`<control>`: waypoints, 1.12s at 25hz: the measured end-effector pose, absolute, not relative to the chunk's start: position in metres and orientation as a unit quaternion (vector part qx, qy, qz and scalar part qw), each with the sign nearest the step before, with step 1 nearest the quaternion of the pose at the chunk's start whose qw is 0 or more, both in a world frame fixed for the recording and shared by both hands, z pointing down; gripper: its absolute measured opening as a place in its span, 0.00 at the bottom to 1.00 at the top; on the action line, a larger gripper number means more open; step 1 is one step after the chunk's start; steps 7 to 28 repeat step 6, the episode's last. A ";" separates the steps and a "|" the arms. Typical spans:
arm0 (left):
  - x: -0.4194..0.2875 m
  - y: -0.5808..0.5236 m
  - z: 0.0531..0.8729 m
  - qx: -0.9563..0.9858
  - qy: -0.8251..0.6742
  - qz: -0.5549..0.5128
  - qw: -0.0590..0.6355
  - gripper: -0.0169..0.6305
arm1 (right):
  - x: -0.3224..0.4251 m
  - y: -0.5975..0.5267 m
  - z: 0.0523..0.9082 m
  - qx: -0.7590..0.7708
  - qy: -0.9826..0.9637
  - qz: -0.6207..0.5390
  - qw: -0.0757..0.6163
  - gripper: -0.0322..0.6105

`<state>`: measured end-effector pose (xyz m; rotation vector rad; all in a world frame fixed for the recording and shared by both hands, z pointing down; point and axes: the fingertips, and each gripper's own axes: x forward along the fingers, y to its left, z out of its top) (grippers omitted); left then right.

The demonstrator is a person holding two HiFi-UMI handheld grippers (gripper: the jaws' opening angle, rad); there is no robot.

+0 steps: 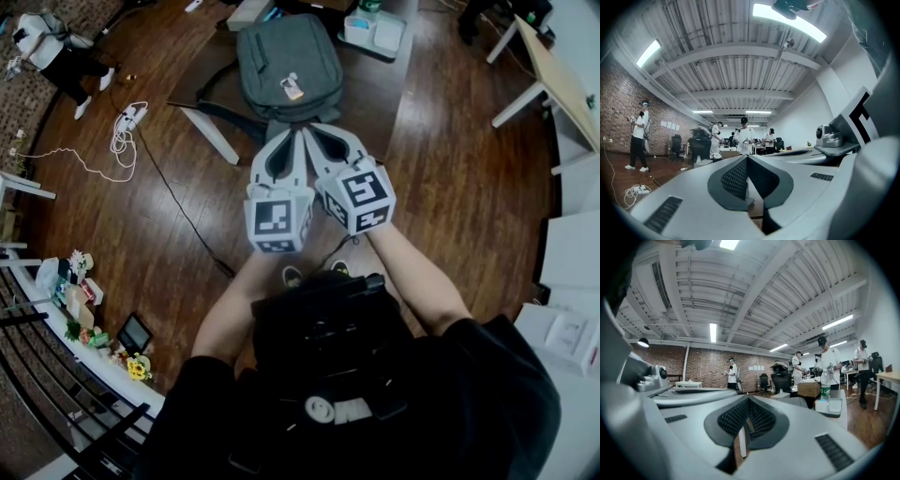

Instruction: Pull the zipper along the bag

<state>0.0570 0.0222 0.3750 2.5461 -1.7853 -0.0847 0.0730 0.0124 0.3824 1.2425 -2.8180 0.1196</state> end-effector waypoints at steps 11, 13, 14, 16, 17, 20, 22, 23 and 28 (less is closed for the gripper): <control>0.056 0.017 0.374 0.819 -0.573 -0.030 0.011 0.01 | 0.072 0.007 0.380 0.404 -0.914 0.030 0.032 0.08; 0.056 0.017 0.374 0.819 -0.573 -0.030 0.011 0.01 | 0.072 0.007 0.380 0.404 -0.914 0.030 0.032 0.08; 0.056 0.017 0.374 0.819 -0.573 -0.030 0.011 0.01 | 0.072 0.007 0.380 0.404 -0.914 0.030 0.032 0.08; 0.056 0.017 0.374 0.819 -0.573 -0.030 0.011 0.01 | 0.072 0.007 0.380 0.404 -0.914 0.030 0.032 0.08; 0.056 0.017 0.374 0.819 -0.573 -0.030 0.011 0.01 | 0.072 0.007 0.380 0.404 -0.914 0.030 0.032 0.08; 0.056 0.017 0.374 0.819 -0.573 -0.030 0.011 0.01 | 0.072 0.007 0.380 0.404 -0.914 0.030 0.032 0.08; 0.056 0.017 0.374 0.819 -0.573 -0.030 0.011 0.01 | 0.072 0.007 0.380 0.404 -0.914 0.030 0.032 0.08; 0.056 0.017 0.374 0.819 -0.573 -0.030 0.011 0.01 | 0.072 0.007 0.380 0.404 -0.914 0.030 0.032 0.08; 0.056 0.017 0.374 0.819 -0.573 -0.030 0.011 0.01 | 0.072 0.007 0.380 0.404 -0.914 0.030 0.032 0.08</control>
